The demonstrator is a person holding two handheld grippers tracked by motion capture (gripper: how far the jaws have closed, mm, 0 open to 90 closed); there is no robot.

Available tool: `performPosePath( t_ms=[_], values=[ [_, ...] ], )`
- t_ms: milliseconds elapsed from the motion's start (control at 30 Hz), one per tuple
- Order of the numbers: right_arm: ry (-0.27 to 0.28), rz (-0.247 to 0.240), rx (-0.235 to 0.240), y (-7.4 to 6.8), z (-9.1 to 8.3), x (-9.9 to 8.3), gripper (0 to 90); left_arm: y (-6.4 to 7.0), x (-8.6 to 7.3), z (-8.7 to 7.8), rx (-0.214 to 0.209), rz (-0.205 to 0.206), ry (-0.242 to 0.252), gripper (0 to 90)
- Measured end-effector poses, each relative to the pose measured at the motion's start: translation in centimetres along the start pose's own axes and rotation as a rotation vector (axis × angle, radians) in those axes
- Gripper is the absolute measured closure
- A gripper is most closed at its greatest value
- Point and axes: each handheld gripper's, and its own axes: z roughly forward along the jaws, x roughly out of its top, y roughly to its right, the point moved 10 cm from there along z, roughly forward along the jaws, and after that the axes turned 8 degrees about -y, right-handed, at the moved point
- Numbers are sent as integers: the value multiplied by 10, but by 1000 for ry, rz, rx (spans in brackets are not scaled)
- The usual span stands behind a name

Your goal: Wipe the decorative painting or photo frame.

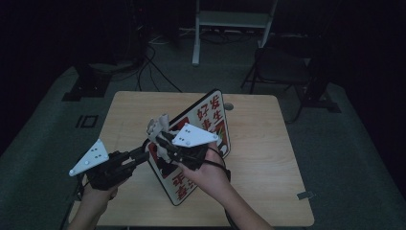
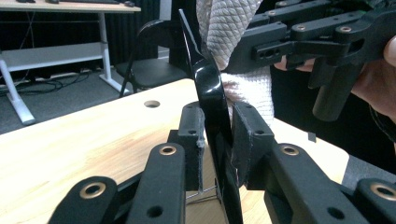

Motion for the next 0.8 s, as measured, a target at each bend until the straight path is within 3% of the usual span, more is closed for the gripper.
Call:
performPosePath(
  t_ms=[800],
  values=[
    [-64,18,-11,0,4,-46,799,2,0,1,9,7,4,753]
  ],
)
